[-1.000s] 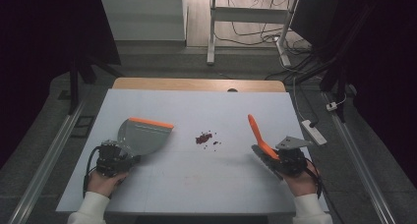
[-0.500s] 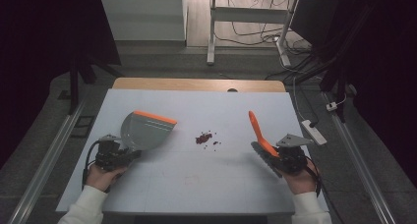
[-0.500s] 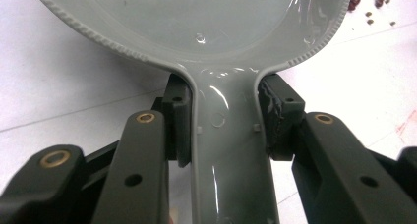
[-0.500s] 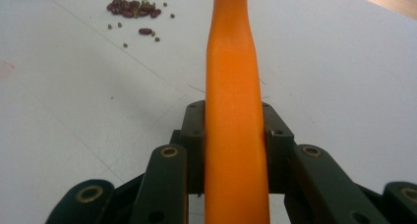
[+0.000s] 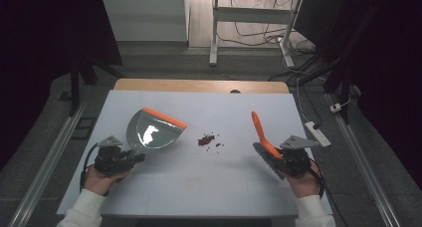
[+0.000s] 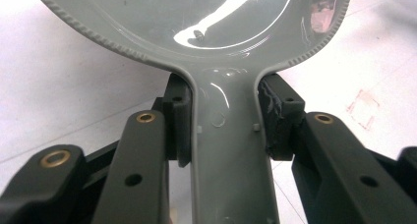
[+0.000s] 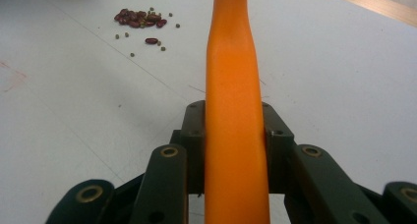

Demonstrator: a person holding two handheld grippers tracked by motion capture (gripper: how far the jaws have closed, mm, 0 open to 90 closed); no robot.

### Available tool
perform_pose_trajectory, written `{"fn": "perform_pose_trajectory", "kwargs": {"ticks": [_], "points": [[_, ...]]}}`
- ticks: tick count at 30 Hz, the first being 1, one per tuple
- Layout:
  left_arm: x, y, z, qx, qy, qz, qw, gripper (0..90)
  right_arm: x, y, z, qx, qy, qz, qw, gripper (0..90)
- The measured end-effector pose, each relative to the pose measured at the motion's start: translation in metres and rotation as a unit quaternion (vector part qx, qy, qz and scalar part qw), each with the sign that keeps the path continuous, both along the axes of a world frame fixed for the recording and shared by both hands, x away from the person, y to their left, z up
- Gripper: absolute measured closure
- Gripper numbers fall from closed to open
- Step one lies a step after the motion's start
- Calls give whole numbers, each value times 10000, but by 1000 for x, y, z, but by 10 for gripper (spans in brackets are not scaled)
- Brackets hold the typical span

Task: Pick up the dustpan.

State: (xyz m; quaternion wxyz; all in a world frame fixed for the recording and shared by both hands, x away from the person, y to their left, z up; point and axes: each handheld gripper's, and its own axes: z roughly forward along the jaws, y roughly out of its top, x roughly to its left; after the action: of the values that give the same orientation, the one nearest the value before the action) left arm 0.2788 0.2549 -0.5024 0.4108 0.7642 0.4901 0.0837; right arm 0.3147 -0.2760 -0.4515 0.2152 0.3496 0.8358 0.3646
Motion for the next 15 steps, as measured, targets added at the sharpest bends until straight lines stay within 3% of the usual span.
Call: {"fn": "perform_pose_trajectory", "kwargs": {"ticks": [7,15], "points": [[2,2,-1,54,-14,-166,9998,615,1,-1,-1,15,20,-1,10000,700],[-5,4,6,107,-200,-466,9987,615,1,1,-1,1,8,24,10000,699]]}}
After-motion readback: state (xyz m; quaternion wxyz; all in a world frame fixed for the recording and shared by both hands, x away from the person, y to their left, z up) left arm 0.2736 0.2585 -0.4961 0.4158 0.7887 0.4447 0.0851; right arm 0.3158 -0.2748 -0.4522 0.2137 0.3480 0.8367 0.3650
